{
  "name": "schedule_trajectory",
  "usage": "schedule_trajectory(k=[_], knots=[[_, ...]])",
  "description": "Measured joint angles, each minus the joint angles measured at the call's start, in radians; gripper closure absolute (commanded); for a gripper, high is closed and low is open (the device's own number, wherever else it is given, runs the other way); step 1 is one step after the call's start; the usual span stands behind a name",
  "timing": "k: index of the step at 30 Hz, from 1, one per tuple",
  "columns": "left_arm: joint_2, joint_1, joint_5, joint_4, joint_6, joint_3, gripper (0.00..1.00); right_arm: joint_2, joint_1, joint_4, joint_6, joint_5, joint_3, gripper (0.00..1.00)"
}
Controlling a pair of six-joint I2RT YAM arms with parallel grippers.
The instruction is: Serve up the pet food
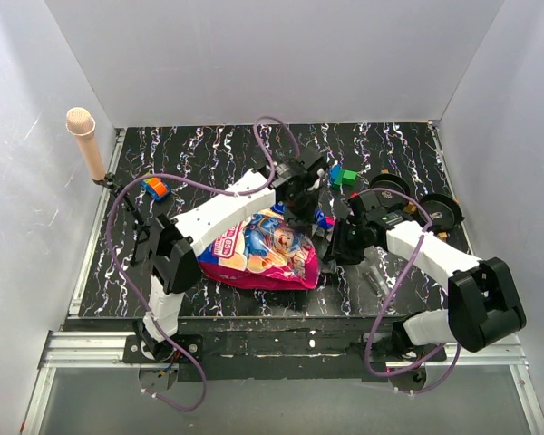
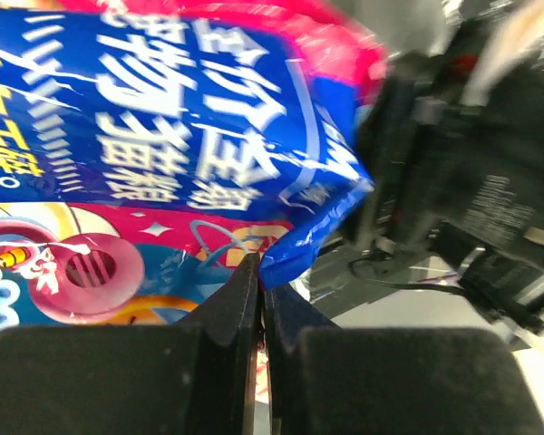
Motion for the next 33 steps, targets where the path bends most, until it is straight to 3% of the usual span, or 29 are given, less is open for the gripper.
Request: schedule_trajectory(k=[5,12,14,16,18,21,33], knots=[[0.005,0.010,-0.021,-0.121,0.061,0.253,1.00,-0.024,0.004,0.058,-0.006,-0.035,0.003,0.52],[0.015,0.048,-0.024,-0.204,0.097,0.351,1.00,0.005,0.035,0.119,-0.030,-0.064,0.056,0.56],[0.015,0.052,-0.025,-0.207,0.105,0.354,1.00,0.003,0.050,0.124,-0.039,-0.057,0.080,0.62],[0.015,0.054,-0.028,-0.208,0.113,0.357,1.00,-0.011,0.065,0.134,-0.038,-0.042,0.089,0.77],[0.015,0.055,-0.036,-0.208,0.122,0.362,0.88,-0.037,0.074,0.127,-0.032,-0.025,0.093,0.98],[0.015,0.054,-0.047,-0.203,0.145,0.363,0.72,-0.060,0.095,0.093,-0.005,0.000,0.133,0.99],[0.007,0.023,-0.225,-0.195,0.196,0.331,0.39,-0.060,0.158,0.071,0.082,0.000,0.290,0.99]])
